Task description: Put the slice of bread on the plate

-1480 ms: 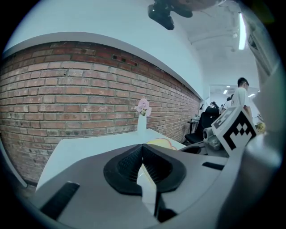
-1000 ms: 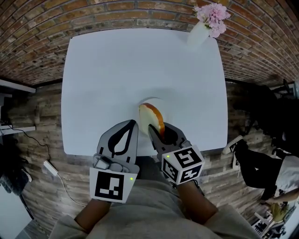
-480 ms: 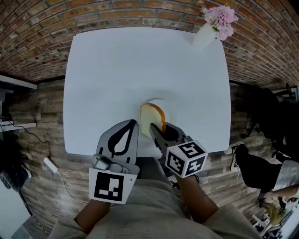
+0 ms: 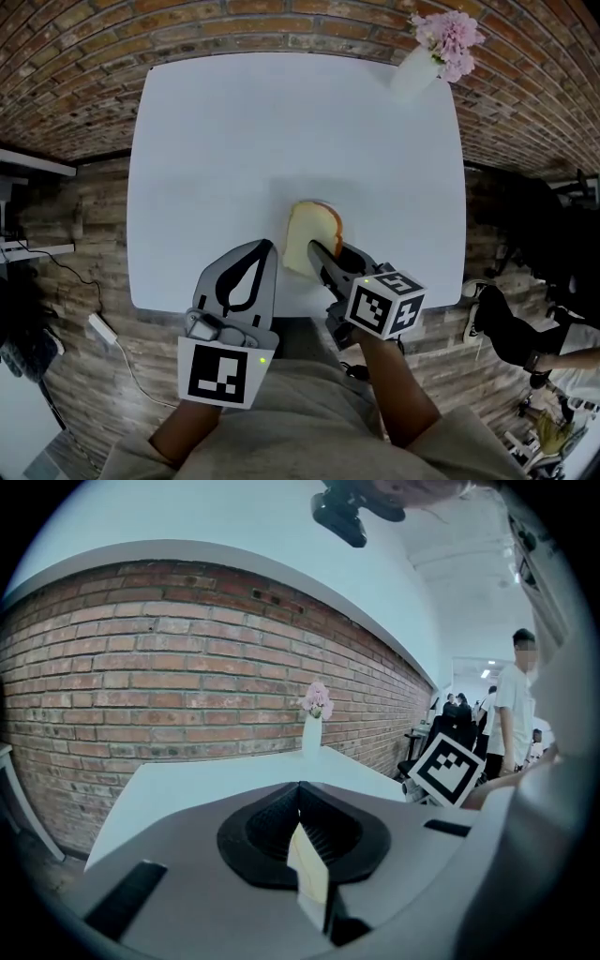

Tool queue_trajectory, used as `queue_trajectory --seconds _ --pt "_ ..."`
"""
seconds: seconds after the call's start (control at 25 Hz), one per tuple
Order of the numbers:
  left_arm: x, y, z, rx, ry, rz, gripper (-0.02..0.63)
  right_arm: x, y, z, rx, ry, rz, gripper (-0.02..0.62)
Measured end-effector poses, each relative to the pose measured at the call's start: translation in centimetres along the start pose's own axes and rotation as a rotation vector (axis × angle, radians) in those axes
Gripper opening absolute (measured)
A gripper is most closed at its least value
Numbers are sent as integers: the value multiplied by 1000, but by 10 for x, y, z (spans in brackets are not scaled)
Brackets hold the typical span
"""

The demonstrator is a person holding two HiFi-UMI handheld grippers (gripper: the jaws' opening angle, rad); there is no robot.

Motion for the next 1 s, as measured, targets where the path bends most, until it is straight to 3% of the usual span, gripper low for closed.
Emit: queue_trajectory --seconds 0.52,0.92,1.0 --pt "-2 2 1 6 9 -3 11 26 -7 6 -24 -21 79 126" --pt "0 4 0 17 16 4 11 36 -10 7 -32 43 182 161" --pt "-1 5 1 17 19 1 11 39 -10 8 -43 71 208 202"
Point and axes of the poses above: the fingertips, and each gripper's own axes: y backward along the fingers, x to its right, z out of its underside, the point moved 1 cm from there along y, backward along the fingers, and after that the axes turned 7 degrees about z, right-handed, at the moved point
